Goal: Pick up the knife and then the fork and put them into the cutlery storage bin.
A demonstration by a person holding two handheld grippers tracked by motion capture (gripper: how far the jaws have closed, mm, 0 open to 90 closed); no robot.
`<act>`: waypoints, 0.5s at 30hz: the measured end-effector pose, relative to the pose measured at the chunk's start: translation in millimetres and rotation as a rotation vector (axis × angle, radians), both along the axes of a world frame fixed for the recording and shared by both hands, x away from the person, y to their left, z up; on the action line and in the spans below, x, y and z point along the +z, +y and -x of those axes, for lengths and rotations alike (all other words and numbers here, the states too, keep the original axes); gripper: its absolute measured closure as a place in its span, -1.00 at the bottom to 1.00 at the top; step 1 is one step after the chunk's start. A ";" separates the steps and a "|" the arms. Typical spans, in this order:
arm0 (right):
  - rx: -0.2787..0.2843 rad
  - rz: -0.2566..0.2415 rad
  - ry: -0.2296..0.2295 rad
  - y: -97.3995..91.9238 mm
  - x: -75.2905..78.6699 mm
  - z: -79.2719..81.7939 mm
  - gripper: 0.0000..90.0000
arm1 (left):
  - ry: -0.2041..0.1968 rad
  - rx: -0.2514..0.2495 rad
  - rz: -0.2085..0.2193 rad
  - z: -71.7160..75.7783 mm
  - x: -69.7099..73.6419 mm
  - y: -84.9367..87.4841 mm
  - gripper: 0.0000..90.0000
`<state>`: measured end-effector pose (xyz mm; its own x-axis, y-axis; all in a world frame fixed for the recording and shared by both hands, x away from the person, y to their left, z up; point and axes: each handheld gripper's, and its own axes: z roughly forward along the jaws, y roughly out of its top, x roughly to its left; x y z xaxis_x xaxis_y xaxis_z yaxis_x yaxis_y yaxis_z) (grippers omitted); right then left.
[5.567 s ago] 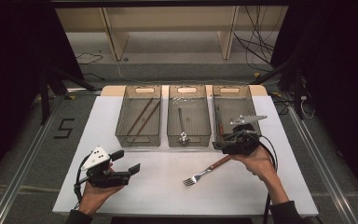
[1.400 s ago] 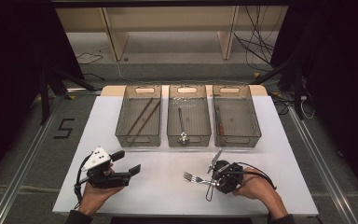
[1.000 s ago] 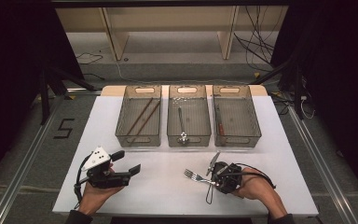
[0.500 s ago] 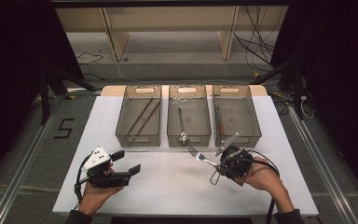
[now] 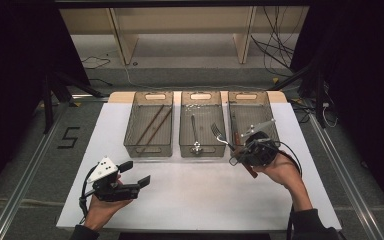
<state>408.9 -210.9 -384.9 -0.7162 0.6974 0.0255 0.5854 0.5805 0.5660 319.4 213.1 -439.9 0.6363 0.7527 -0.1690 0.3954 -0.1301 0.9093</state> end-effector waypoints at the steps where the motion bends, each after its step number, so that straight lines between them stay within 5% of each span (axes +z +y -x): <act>1: -0.020 -0.006 -0.008 -1.0 1.7 -3.5 0.72 | 0.000 0.000 0.001 0.0 0.0 0.0 -0.67; 15: -0.160 -0.080 -0.052 -6.8 21.0 -38.2 0.72 | 0.001 -0.001 0.000 0.0 0.1 0.8 -0.67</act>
